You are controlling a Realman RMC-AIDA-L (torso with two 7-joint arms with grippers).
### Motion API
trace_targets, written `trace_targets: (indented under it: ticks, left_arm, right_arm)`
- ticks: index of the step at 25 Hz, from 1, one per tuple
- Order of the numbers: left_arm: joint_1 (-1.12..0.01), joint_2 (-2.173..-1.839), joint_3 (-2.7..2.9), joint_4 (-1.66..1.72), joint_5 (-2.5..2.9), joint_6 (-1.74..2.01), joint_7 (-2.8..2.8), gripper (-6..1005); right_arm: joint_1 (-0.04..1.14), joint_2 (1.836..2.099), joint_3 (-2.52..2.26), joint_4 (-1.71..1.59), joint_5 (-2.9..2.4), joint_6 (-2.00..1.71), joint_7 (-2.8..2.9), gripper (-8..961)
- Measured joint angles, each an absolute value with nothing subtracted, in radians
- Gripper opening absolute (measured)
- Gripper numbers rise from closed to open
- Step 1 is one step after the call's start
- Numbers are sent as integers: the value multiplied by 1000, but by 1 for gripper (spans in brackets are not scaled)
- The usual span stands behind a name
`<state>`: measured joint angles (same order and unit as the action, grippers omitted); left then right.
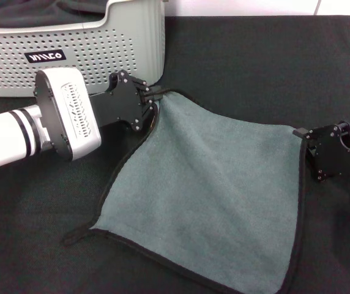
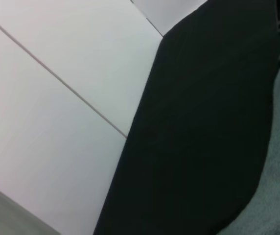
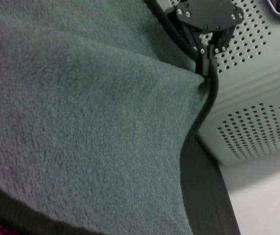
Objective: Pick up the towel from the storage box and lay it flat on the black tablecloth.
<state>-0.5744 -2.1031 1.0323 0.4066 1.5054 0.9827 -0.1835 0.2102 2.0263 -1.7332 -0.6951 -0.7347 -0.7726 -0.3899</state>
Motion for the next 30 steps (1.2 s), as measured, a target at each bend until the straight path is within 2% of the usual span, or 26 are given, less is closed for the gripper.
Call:
trace_targets:
  ticks: [5, 8, 10, 13, 18, 25, 30]
  left_arm:
    - [-572, -2103, 1031, 406, 1494, 975, -165, 155]
    - [-565, -2103, 1031, 397, 1429, 972, -126, 156]
    - [-558, -2103, 1032, 382, 1370, 977, -69, 220]
    - [-550, -2103, 1032, 370, 1326, 983, -4, 317]
    - [-538, -2104, 1034, 366, 1319, 994, 2, 549]
    - [-486, -2102, 1034, 373, 1248, 1070, -1, 706]
    - [-426, -2100, 1034, 365, 1171, 1195, -106, 828]
  right_arm:
    - [208, 2026, -1733, -695, -674, -775, -411, 1]
    - [200, 2027, -1740, -695, -615, -780, -468, 35]
    - [196, 2027, -1748, -695, -576, -777, -504, 58]
    - [187, 2028, -1754, -695, -538, -770, -540, 259]
    - [174, 2028, -1754, -695, -506, -759, -568, 480]
    - [116, 2028, -1756, -709, -347, -784, -745, 636]
    - [86, 2028, -1762, -687, -280, -989, -744, 752]
